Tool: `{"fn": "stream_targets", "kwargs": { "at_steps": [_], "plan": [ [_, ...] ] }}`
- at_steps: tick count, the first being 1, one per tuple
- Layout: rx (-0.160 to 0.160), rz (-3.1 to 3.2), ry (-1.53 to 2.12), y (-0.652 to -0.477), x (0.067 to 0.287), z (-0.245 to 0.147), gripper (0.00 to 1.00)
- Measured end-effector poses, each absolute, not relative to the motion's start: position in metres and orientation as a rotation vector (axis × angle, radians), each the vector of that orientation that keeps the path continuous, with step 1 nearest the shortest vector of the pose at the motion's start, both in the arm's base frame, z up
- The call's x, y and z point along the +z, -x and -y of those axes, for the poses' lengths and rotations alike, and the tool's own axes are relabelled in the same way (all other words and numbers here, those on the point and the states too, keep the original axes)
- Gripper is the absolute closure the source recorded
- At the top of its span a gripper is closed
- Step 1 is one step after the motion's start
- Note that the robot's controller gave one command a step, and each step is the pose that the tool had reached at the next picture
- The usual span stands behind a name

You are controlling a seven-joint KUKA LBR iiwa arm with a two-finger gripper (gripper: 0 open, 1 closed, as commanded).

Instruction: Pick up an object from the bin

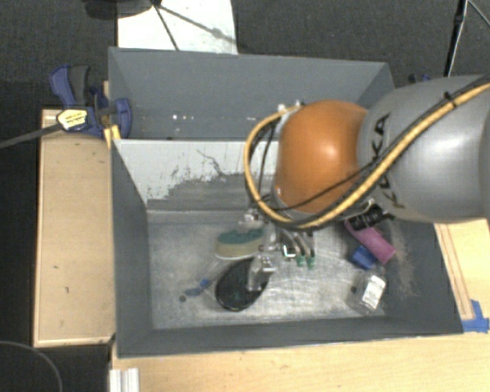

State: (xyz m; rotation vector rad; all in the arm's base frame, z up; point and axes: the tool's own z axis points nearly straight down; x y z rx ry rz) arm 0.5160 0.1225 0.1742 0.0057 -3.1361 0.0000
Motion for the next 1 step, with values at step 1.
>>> {"fn": "stream_targets", "kwargs": {
  "at_steps": [1],
  "plan": [
    [-0.017, 3.159, 0.111, -0.5241, 0.0980, -0.1187, 0.00]
  ]
}}
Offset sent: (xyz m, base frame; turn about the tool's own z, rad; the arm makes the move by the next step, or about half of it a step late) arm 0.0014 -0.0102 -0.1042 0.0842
